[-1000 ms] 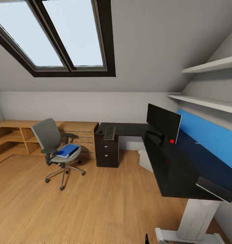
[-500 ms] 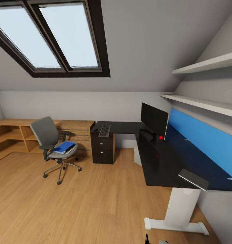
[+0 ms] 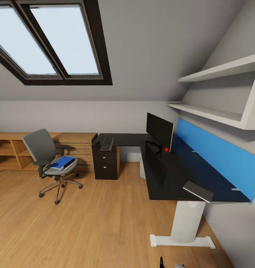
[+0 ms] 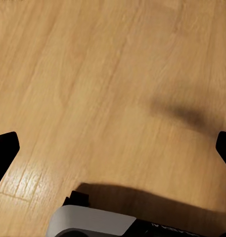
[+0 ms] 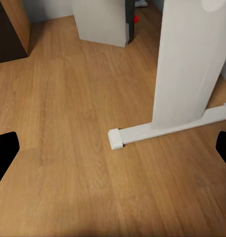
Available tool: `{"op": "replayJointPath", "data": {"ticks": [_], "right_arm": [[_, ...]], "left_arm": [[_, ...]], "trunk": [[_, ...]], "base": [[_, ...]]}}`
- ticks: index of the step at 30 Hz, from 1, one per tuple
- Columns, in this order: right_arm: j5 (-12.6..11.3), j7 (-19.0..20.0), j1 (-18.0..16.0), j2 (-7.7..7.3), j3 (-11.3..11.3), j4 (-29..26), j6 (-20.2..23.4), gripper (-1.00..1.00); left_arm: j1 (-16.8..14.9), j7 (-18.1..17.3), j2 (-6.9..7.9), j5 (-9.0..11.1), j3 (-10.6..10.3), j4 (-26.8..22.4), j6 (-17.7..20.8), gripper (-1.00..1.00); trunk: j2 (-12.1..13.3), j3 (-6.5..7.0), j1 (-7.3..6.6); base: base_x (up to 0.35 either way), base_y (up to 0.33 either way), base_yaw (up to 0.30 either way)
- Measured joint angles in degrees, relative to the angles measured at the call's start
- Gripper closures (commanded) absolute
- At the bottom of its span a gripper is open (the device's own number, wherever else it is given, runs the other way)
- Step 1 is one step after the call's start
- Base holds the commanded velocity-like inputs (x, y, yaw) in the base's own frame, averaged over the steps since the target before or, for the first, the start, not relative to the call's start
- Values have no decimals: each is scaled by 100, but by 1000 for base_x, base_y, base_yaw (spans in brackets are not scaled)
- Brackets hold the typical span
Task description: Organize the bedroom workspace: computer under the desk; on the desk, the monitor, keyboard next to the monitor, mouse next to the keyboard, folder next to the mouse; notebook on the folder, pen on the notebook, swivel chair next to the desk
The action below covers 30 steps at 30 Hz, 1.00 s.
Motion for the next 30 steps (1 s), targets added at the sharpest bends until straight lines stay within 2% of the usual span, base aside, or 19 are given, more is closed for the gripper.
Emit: {"op": "replayJointPath", "data": {"ticks": [12,23,30], "right_arm": [[-7,0,0,-6,-25,0,-10,-100],[-7,-9,0,-19,-30,-1,-11,-100],[-10,-8,0,-39,-31,-7,-12,-100]], "left_arm": [[0,-1,20,6,21,164,-48,-100],[1,3,12,5,40,562,-814,-100],[0,7,31,30,45,553,-1020,-100]], "trunk": [[0,0,0],[0,0,0],[0,0,0]], "base": [[0,0,-1],[0,0,-3],[0,0,-216]]}}
